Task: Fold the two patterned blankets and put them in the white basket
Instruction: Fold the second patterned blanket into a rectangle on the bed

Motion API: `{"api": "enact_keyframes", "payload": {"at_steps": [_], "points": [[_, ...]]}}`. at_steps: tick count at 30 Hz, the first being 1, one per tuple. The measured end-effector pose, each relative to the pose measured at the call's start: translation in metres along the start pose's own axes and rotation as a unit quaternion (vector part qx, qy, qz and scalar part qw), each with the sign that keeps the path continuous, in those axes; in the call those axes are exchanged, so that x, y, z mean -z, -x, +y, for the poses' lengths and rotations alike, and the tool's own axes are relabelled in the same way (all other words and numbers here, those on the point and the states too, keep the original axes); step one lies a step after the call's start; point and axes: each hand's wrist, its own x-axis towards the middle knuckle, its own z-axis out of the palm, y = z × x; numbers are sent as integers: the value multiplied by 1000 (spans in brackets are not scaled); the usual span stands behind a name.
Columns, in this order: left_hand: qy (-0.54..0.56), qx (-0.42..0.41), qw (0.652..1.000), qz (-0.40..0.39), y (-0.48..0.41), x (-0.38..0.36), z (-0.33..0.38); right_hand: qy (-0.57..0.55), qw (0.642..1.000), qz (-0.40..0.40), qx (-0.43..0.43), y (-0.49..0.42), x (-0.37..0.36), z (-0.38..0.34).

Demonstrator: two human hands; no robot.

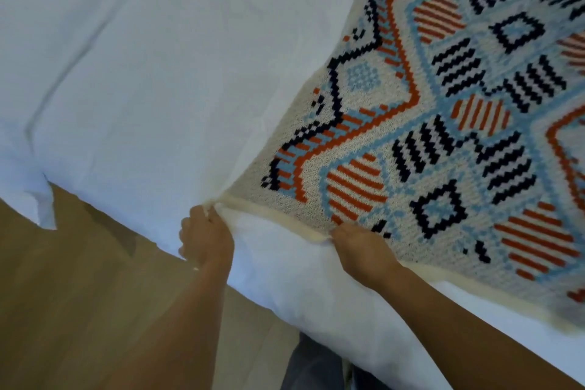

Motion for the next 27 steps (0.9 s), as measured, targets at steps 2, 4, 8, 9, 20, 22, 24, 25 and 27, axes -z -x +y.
{"api": "enact_keyframes", "payload": {"at_steps": [2, 4, 8, 9, 20, 22, 24, 25, 27], "points": [[-7, -18, 1000, -21, 5, -6, 8, 3, 1000, -13, -17, -3, -3, 1], [-2, -31, 999, -30, 5, -9, 18, 15, 1000, -14, -24, -6, -6, 0], [0, -50, 998, -32, 2, -9, 22, 18, 999, -17, -28, -10, -7, -2], [2, -53, 998, -33, 2, -9, 20, 19, 999, -16, -29, -10, -7, -2], [-53, 0, 996, -65, -3, -6, -14, 41, 998, -40, -3, 0, -17, -15], [-66, -40, 996, -51, -2, -6, -4, 35, 999, -25, -16, -1, -16, -12], [-70, -120, 990, -38, 4, -6, 13, 16, 1000, 2, -22, 3, -14, -12], [-76, -177, 980, -41, 11, -8, 24, 5, 1000, 18, -24, 6, -13, -12], [-80, -310, 945, -68, 32, -12, 45, -15, 998, 50, -32, 19, -10, -9]]}}
